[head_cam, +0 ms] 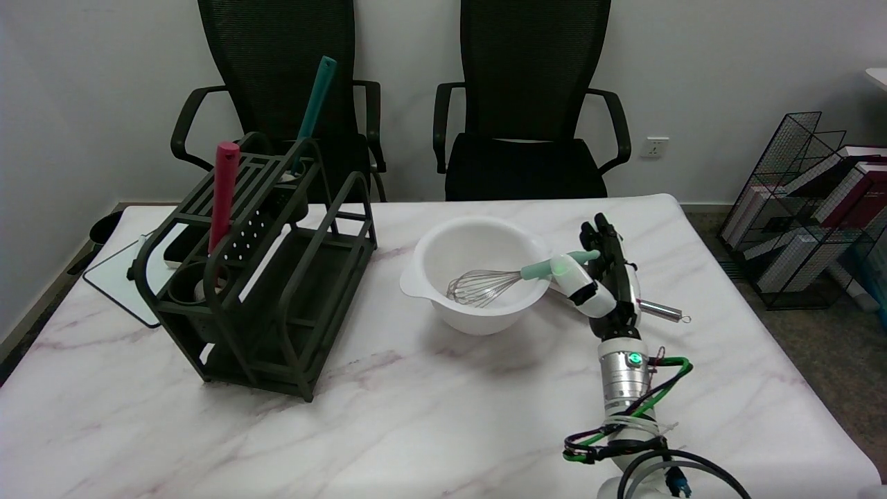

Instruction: Pick up the whisk.

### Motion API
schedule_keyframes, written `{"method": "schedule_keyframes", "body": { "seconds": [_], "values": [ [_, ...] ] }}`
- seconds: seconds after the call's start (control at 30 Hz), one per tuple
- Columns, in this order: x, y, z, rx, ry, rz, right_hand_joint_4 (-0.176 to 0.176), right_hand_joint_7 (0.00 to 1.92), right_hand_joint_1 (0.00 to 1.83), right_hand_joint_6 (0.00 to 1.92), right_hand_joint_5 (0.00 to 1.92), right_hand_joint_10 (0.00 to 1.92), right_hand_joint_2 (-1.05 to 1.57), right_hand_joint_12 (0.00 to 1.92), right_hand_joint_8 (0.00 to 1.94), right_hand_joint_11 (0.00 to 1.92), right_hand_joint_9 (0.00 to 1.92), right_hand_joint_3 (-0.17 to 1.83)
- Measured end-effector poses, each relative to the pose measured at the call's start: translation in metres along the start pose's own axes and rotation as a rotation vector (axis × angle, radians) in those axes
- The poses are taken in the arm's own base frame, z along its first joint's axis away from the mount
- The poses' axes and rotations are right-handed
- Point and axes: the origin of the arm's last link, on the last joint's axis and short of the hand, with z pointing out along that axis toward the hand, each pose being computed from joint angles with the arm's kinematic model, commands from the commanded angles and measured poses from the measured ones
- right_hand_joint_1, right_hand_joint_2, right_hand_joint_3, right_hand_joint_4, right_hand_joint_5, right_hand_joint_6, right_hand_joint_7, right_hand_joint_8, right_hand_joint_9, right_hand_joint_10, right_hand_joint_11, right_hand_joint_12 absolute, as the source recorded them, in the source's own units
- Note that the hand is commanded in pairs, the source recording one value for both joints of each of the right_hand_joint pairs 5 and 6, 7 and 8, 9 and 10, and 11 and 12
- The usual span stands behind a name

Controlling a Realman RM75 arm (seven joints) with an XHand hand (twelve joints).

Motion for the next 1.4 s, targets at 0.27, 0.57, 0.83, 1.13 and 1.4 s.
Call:
{"method": "schedule_keyframes", "body": {
  "seconds": [0.27, 0.57, 0.83, 1.13, 1.4],
  "values": [
    [-0.010, 0.009, 0.005, -0.021, -0.006, 0.022, 0.000, 0.21, 0.91, 0.14, 0.14, 0.17, -0.01, 0.00, 0.21, 0.00, 0.17, 0.82],
    [-0.017, 0.014, 0.010, -0.032, -0.012, 0.041, 0.000, 0.21, 0.90, 0.14, 0.14, 0.16, 0.01, 0.00, 0.21, 0.00, 0.16, 0.80],
    [-0.023, 0.015, 0.017, -0.029, -0.017, 0.051, 0.000, 0.17, 0.90, 0.17, 0.17, 0.15, 0.04, 0.00, 0.17, 0.00, 0.15, 0.77],
    [-0.024, 0.016, 0.022, -0.031, -0.005, 0.061, 0.000, 0.12, 0.90, 0.19, 0.19, 0.15, 0.14, 0.00, 0.12, 0.00, 0.15, 0.73],
    [-0.025, 0.014, 0.027, -0.026, 0.006, 0.072, 0.000, 0.11, 0.91, 0.22, 0.22, 0.15, 0.24, 0.00, 0.11, 0.00, 0.15, 0.74]
  ]
}}
